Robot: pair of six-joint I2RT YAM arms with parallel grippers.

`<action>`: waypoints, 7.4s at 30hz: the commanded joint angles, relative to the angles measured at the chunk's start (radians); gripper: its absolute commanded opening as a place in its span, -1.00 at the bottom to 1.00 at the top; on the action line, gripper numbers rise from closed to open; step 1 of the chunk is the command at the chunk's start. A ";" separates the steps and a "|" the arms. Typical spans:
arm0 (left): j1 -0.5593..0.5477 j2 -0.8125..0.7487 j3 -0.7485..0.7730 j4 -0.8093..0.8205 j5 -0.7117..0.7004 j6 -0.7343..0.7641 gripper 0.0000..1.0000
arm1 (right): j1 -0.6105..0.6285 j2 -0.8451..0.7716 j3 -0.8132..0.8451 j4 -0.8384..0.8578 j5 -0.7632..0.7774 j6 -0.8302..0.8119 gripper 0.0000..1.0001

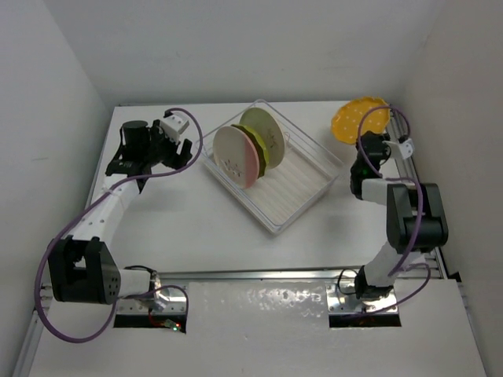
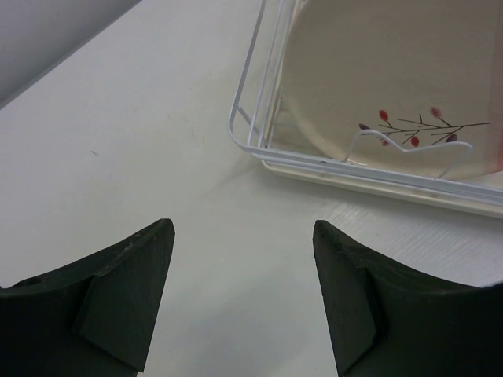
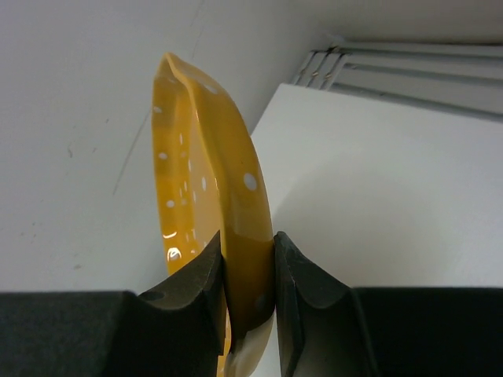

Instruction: Unload the plates from the dish rack

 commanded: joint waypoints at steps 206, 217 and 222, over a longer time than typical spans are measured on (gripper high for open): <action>-0.094 0.453 1.077 -0.437 0.443 0.600 -1.00 | -0.077 -0.325 0.092 -0.667 -0.638 -0.627 0.98; -0.080 0.419 0.960 -0.420 0.335 0.534 -1.00 | -0.075 -0.320 0.092 -0.671 -0.638 -0.638 0.98; -0.028 0.406 0.964 -0.408 0.327 0.358 -1.00 | -0.075 -0.318 0.087 -0.671 -0.638 -0.635 0.98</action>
